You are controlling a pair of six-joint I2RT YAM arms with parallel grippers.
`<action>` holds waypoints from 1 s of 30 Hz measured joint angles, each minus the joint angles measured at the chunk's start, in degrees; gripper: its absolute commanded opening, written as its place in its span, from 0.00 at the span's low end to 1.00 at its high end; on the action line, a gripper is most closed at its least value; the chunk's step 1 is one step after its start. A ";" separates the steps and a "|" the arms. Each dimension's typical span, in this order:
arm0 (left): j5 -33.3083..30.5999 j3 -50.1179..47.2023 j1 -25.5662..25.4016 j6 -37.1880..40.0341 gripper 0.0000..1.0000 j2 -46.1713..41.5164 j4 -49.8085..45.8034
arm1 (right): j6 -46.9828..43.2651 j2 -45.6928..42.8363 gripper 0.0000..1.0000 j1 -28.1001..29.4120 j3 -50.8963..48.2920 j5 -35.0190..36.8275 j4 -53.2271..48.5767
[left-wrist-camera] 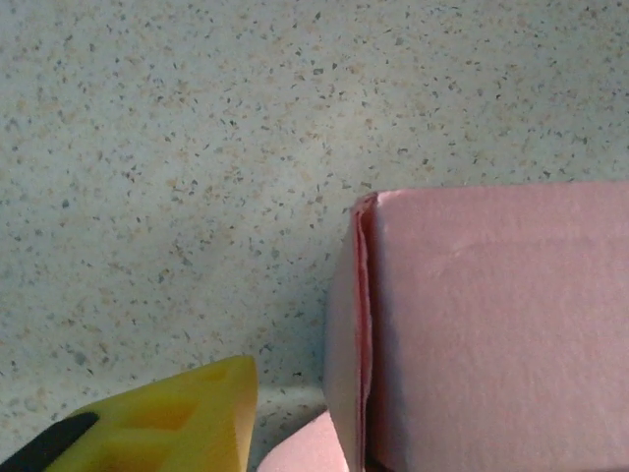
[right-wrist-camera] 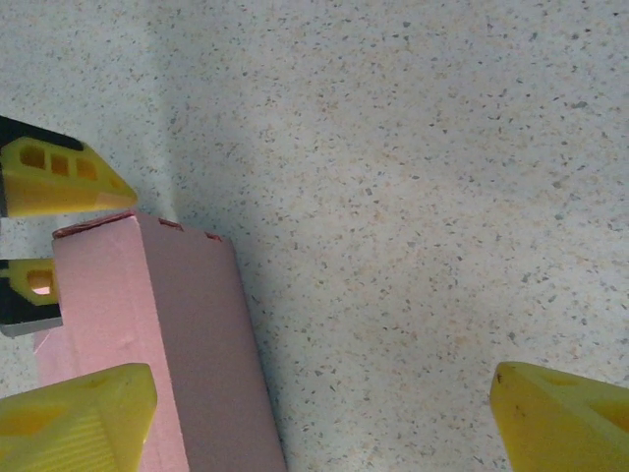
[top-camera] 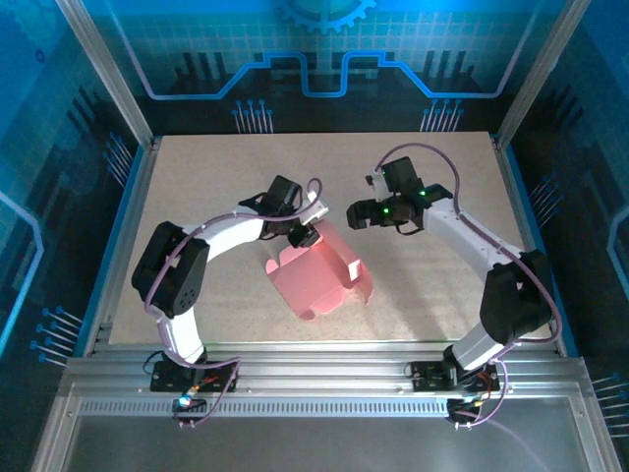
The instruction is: Fold the paper box
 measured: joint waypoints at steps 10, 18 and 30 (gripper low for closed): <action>3.39 1.05 1.90 -8.09 0.15 0.02 -2.99 | 0.00 -0.33 0.89 -0.31 -0.92 0.20 0.00; 5.33 1.05 2.86 -14.12 0.03 0.02 -2.23 | -0.02 -1.25 0.89 -0.33 -1.20 0.24 0.00; 8.68 -10.62 9.40 -39.12 0.01 -1.14 18.78 | 3.67 -11.37 0.94 -1.53 -0.81 3.28 0.35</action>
